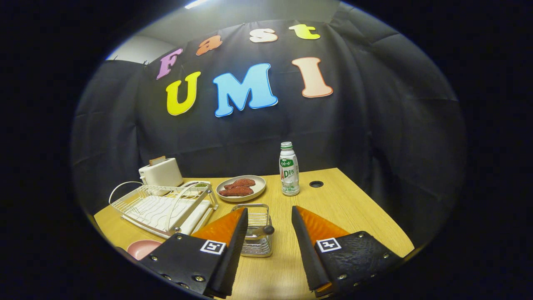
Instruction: Take the plate from the dish rack, then take the spoon from the basket and place it into the plate.
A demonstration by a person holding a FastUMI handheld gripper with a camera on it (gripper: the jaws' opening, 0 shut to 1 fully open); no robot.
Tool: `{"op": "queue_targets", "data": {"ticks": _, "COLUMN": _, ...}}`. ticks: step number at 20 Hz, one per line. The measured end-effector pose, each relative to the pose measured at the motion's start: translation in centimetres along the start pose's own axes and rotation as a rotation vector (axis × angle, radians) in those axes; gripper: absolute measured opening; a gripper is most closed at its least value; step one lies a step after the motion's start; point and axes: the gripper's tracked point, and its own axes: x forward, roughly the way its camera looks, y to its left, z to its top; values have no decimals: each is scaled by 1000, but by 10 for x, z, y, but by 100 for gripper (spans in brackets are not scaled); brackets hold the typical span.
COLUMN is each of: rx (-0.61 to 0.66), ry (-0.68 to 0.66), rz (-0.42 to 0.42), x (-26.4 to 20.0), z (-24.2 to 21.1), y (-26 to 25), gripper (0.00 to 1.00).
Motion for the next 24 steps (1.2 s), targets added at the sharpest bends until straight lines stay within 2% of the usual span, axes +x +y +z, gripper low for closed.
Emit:
{"op": "queue_targets", "data": {"ticks": 3, "rx": 24, "ry": 10, "rz": 19, "x": 14, "z": -7, "y": 3, "gripper": 65}}
{"op": "queue_targets", "data": {"ticks": 5, "rx": 21, "ry": 12, "rz": 40, "x": 24, "z": -12, "y": 7, "gripper": 61}}
{"op": "queue_targets", "data": {"ticks": 6, "rx": 11, "ry": 7, "rz": 24, "x": 23, "z": -10, "y": 3, "gripper": 58}}
{"op": "queue_targets", "data": {"ticks": 8, "rx": 16, "ry": -7, "rz": 38, "x": 23, "z": -5, "y": 7, "gripper": 25}}
{"op": "queue_targets", "data": {"ticks": 10, "rx": 17, "ry": -5, "rz": 33, "x": 24, "z": -4, "y": 9, "gripper": 26}}
{"op": "queue_targets", "data": {"ticks": 11, "rx": 16, "ry": 6, "rz": 41, "x": 23, "z": -5, "y": 11, "gripper": 14}}
{"op": "queue_targets", "data": {"ticks": 13, "rx": 15, "ry": 24, "rz": 35, "x": 21, "z": 1, "y": 14, "gripper": 14}}
{"op": "queue_targets", "data": {"ticks": 14, "rx": 16, "ry": 37, "rz": 35, "x": 22, "z": 2, "y": 14, "gripper": 8}}
{"op": "queue_targets", "data": {"ticks": 21, "rx": -21, "ry": 90, "rz": 10, "x": 26, "z": 34, "y": 16, "gripper": 8}}
{"op": "queue_targets", "data": {"ticks": 22, "rx": -18, "ry": 101, "rz": 12, "x": 26, "z": 34, "y": 17, "gripper": 5}}
{"op": "queue_targets", "data": {"ticks": 24, "rx": -23, "ry": 120, "rz": 7, "x": 28, "z": 37, "y": 18, "gripper": 4}}
